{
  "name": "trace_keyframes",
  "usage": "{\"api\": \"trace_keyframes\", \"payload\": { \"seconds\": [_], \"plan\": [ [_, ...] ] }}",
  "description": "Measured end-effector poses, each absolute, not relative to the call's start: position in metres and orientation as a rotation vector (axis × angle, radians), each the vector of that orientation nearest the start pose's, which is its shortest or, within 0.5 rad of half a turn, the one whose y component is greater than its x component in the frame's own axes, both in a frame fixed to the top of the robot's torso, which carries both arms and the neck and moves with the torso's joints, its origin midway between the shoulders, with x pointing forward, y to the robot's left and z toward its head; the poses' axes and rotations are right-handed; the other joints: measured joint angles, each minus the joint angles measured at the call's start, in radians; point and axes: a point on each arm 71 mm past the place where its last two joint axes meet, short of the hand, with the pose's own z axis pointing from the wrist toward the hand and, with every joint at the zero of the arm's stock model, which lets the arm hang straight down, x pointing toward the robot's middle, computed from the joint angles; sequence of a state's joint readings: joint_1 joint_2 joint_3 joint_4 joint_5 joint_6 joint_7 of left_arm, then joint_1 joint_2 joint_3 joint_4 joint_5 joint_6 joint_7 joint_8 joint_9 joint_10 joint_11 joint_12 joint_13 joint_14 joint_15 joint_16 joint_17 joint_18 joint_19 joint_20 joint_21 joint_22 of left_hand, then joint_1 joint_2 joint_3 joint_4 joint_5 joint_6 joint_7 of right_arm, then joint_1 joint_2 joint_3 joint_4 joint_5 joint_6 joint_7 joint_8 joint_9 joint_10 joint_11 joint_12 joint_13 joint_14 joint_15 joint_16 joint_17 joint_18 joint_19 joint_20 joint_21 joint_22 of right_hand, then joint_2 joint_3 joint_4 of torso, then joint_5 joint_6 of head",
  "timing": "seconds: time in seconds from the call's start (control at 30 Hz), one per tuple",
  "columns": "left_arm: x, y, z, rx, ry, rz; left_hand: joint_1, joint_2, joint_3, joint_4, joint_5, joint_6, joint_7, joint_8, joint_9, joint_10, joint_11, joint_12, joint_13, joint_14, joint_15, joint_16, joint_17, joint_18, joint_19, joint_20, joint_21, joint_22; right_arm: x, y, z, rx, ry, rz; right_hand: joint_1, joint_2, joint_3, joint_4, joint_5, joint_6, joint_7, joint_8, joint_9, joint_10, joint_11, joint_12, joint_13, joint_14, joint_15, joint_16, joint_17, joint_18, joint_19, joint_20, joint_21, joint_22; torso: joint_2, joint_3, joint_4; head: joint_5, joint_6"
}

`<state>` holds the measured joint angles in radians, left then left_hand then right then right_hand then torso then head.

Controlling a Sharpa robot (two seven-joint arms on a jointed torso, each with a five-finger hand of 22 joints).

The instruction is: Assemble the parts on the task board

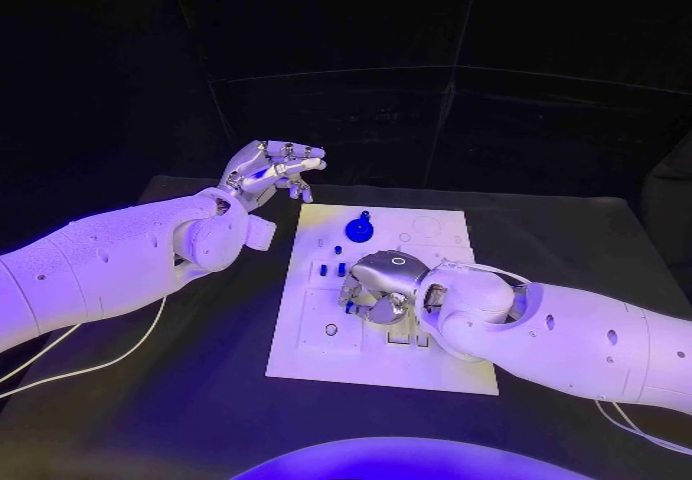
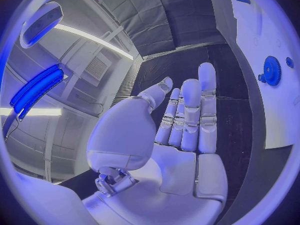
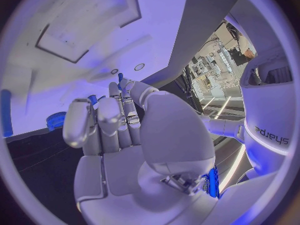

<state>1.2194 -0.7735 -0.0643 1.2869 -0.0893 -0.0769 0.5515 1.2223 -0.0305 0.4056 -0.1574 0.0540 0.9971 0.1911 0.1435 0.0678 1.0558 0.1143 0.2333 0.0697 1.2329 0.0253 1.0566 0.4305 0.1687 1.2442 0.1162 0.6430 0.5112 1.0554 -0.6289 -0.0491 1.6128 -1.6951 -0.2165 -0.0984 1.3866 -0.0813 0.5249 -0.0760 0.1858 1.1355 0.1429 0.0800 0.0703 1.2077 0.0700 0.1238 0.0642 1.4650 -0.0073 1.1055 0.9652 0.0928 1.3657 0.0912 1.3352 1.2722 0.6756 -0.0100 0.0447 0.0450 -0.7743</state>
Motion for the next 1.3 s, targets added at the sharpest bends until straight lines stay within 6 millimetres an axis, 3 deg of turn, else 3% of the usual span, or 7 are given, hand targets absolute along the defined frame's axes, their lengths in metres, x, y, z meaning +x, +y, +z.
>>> {"api": "trace_keyframes", "payload": {
  "seconds": [1.17,1.3],
  "plan": [
    [0.5256,0.2355,-0.1799,-0.900,1.363,-1.666,0.000,0.000,-0.002,-0.003,0.000,0.000,0.000,0.000,0.000,0.000,0.000,0.003,0.000,0.000,0.000,0.000,-0.001,0.000,0.000,0.000,-0.004,-0.002,0.4111,-0.0584,-0.2400,-0.612,1.732,0.809,-0.005,-0.005,0.000,0.000,-0.002,0.000,0.000,-0.005,0.000,0.000,0.000,-0.001,0.001,0.000,0.000,0.007,0.002,0.000,0.004,0.004,0.004,0.003,0.000,-0.0014,0.0001,0.004,-0.009],
    [0.5256,0.2355,-0.1800,-0.901,1.365,-1.666,0.000,0.000,-0.002,-0.003,0.000,-0.001,-0.001,0.000,0.000,-0.003,0.004,0.003,0.000,0.000,0.000,0.000,-0.001,0.000,0.000,0.000,-0.004,-0.002,0.4106,-0.0570,-0.2403,-0.624,1.734,0.799,-0.030,-0.015,-0.015,0.006,0.004,-0.009,0.006,-0.011,0.000,-0.013,0.013,-0.014,0.002,0.000,0.000,0.007,-0.013,0.000,-0.002,0.009,0.004,-0.004,0.000,-0.0014,0.0001,0.004,-0.011]
  ]
}}
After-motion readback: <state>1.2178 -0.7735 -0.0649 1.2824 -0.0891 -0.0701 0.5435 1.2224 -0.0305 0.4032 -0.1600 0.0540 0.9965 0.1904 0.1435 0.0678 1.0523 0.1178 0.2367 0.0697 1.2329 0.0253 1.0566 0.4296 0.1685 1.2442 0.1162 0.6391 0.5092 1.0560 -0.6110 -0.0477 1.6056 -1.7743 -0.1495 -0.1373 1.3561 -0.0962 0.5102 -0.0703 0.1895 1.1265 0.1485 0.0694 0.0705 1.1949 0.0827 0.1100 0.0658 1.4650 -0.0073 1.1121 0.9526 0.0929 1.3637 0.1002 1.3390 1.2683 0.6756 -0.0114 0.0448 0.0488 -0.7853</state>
